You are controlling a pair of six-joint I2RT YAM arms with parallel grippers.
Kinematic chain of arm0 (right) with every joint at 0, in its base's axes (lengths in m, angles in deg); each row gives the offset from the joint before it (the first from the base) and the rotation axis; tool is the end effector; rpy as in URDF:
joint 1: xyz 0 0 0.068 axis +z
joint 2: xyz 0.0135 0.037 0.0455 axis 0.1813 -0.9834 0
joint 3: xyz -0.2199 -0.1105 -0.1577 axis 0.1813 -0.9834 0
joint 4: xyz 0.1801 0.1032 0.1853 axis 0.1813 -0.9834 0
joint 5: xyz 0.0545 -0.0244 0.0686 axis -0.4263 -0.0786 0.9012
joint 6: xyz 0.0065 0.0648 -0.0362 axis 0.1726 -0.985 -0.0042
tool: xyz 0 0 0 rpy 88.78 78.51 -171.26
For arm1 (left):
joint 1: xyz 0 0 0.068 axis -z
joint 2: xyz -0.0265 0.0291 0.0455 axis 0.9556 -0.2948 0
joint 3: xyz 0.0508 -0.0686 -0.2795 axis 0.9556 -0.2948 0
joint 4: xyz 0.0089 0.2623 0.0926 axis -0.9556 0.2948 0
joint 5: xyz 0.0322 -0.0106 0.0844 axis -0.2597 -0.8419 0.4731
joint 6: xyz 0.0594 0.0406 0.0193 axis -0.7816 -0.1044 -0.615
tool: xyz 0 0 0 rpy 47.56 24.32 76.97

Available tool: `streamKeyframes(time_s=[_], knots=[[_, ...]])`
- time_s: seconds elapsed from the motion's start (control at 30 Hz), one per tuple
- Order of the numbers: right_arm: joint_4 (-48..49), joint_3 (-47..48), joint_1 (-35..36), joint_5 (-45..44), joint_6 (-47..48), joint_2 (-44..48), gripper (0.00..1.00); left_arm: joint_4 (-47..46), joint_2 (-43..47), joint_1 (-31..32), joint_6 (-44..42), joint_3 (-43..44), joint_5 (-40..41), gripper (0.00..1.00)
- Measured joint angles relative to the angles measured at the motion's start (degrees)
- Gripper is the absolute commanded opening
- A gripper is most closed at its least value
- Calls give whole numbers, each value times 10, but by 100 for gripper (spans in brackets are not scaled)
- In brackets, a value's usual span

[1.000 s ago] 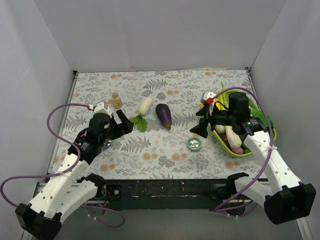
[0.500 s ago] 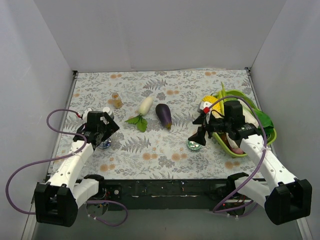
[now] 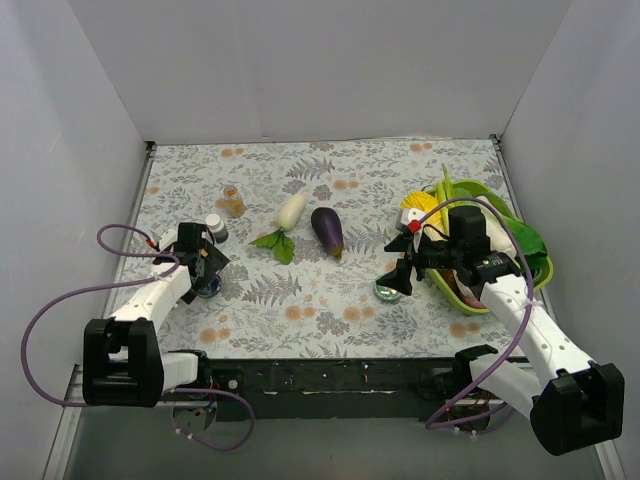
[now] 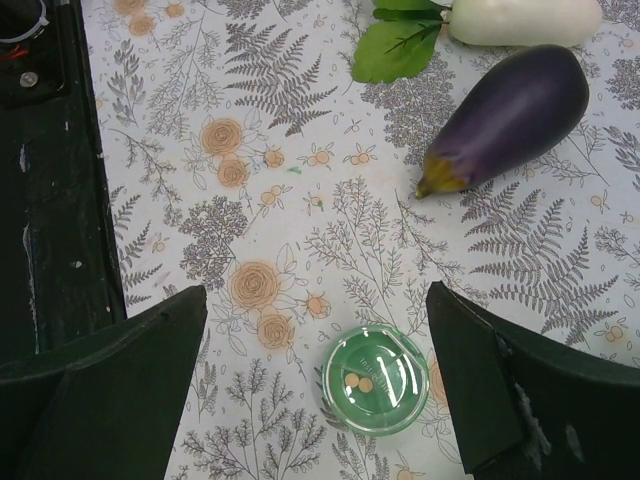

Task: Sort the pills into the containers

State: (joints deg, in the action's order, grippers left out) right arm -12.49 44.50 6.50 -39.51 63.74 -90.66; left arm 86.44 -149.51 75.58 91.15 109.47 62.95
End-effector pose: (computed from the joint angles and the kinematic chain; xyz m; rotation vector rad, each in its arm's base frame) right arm 0.2063 0.1130 0.2765 -1.1861 1.6355 0.8194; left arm 0.2330 0.0075 0.1670 -1.8016 1.9006 -0.1260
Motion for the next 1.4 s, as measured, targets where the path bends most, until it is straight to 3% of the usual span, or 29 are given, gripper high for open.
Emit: streamKeyframes(time_s=[0.53,0.77,0.9,1.03,1.13,1.27,1.4], knots=[[9,0,0,5,0,10,98,-6,-34,-9,0,0,-6,98],[9,0,0,8,-4,10,98,-12,-43,-9,-7,0,-13,91],[9,0,0,8,-5,10,98,-19,-61,-9,-16,5,-15,76],[9,0,0,8,-5,11,98,-24,-66,-9,-27,7,-20,54],[9,0,0,8,-5,12,98,-28,-65,-9,-38,7,-36,44],[9,0,0,8,-4,13,98,-37,-61,-12,-63,7,-91,35],[8,0,0,8,-4,15,98,-49,-43,-11,-83,-5,-181,33]])
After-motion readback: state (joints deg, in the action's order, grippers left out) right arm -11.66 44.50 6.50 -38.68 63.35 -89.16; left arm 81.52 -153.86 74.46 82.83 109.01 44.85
